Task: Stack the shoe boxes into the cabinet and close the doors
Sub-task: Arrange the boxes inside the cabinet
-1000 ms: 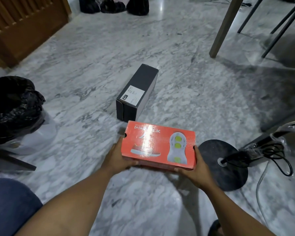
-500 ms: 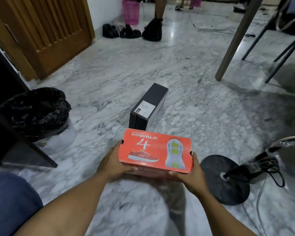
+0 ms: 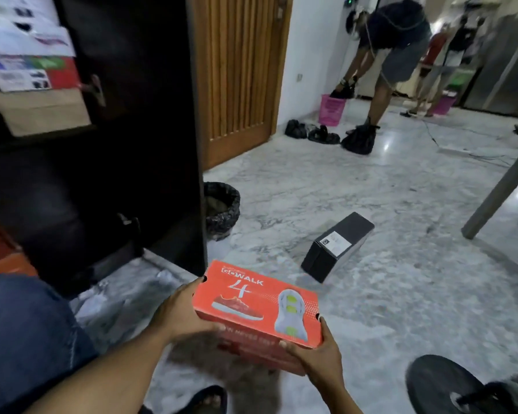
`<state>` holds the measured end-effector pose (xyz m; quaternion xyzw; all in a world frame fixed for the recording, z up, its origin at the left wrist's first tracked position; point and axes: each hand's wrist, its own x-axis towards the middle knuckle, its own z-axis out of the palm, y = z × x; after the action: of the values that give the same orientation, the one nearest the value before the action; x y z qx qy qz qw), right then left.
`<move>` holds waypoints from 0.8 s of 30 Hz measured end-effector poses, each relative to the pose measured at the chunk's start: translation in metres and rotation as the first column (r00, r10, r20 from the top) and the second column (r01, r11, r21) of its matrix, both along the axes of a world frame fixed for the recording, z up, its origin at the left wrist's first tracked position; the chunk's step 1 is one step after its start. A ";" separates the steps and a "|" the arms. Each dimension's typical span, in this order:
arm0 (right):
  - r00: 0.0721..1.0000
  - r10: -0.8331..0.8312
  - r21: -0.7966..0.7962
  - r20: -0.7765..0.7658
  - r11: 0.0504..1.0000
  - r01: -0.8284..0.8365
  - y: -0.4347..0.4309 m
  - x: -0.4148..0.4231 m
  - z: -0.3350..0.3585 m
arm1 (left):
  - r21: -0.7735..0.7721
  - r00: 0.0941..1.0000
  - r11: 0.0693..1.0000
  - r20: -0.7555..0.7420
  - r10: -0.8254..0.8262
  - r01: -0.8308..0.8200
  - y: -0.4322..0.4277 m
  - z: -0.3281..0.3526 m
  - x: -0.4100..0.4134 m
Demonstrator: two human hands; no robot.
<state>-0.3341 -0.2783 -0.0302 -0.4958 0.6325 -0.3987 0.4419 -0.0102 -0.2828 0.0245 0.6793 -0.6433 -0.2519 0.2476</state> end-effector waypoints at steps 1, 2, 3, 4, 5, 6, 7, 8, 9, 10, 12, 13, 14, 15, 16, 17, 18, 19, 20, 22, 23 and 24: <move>1.000 0.031 -0.019 0.000 0.999 -0.031 0.002 0.014 0.004 | -0.005 1.000 1.000 -0.009 0.025 -0.025 0.012 0.005 0.012; 0.999 0.054 -0.032 0.002 0.998 -0.054 0.003 0.027 0.009 | -0.016 0.999 0.999 -0.022 0.044 -0.044 0.022 0.009 0.024; 0.997 0.080 -0.038 -0.002 0.996 -0.080 0.002 0.041 0.011 | -0.021 0.997 0.998 -0.037 0.065 -0.066 0.032 0.011 0.038; 0.995 0.104 -0.040 0.010 0.994 -0.103 0.002 0.056 0.014 | -0.022 0.993 0.994 -0.045 0.106 -0.107 0.042 0.018 0.050; 0.990 0.138 -0.046 0.023 0.989 -0.137 0.001 0.072 0.015 | -0.024 0.989 0.988 -0.027 0.149 -0.149 0.052 0.027 0.063; 0.983 0.179 -0.054 0.041 0.983 -0.176 -0.001 0.088 0.018 | -0.027 0.982 0.981 -0.011 0.191 -0.191 0.061 0.038 0.075; 0.973 0.225 -0.071 0.057 0.973 -0.221 -0.004 0.106 0.020 | -0.025 0.972 0.972 0.012 0.236 -0.235 0.071 0.049 0.087; 0.961 0.267 -0.070 0.076 0.963 -0.262 -0.006 0.124 0.025 | -0.027 0.957 0.957 0.033 0.289 -0.288 0.080 0.058 0.101; 0.943 0.315 -0.091 0.108 0.948 -0.306 -0.008 0.145 0.031 | -0.045 0.936 0.937 0.053 0.348 -0.345 0.091 0.072 0.113; 0.924 0.359 -0.104 0.133 0.932 -0.347 -0.010 0.166 0.035 | -0.070 0.914 0.916 0.077 0.399 -0.394 0.102 0.083 0.128; 0.879 0.441 -0.146 0.182 0.896 -0.420 -0.010 0.210 0.052 | -0.121 0.891 0.890 0.069 0.449 -0.439 0.128 0.112 0.154; 0.852 0.483 -0.182 0.201 0.873 -0.452 -0.010 0.232 0.060 | -0.143 0.875 0.872 0.065 0.480 -0.468 0.143 0.125 0.167; 0.818 0.529 -0.229 0.225 0.845 -0.484 -0.009 0.252 0.072 | -0.183 0.851 0.845 0.069 0.520 -0.502 0.157 0.141 0.176; 0.788 0.571 -0.267 0.231 0.816 -0.512 -0.008 0.273 0.085 | -0.232 0.816 0.807 0.083 0.572 -0.542 0.170 0.157 0.184; 0.762 0.601 -0.305 0.240 0.792 -0.529 -0.006 0.293 0.102 | -0.279 0.778 0.766 0.091 0.621 -0.579 0.182 0.172 0.194; 0.740 0.626 -0.344 0.248 0.770 -0.537 -0.004 0.312 0.120 | -0.312 0.741 0.731 0.107 0.662 -0.608 0.194 0.184 0.206; 0.713 0.649 -0.383 0.263 0.749 -0.540 -0.002 0.332 0.139 | -0.344 0.693 0.683 0.114 0.712 -0.645 0.206 0.198 0.215; 0.689 0.670 -0.425 0.278 0.729 -0.537 0.001 0.351 0.159 | -0.374 0.637 0.626 0.111 0.763 -0.684 0.218 0.214 0.223; 0.664 0.691 -0.466 0.288 0.706 -0.533 0.005 0.368 0.179 | -0.403 0.589 0.572 0.096 0.803 -0.714 0.230 0.228 0.233; 0.621 0.730 -0.542 0.285 0.658 -0.523 0.011 0.399 0.224 | -0.485 0.530 0.490 0.062 0.846 -0.725 0.249 0.260 0.251; 0.608 0.743 -0.576 0.279 0.636 -0.513 0.012 0.412 0.245 | -0.528 0.511 0.451 0.037 0.859 -0.720 0.255 0.277 0.258; 0.601 0.750 -0.609 0.278 0.621 -0.493 0.011 0.425 0.266 | -0.578 0.502 0.414 0.008 0.865 -0.704 0.258 0.293 0.266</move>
<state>0.0905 -0.2676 0.2362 -0.6577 0.1522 -0.4683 0.5700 0.2561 -0.0246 0.3178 0.8410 -0.3133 0.1821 0.4018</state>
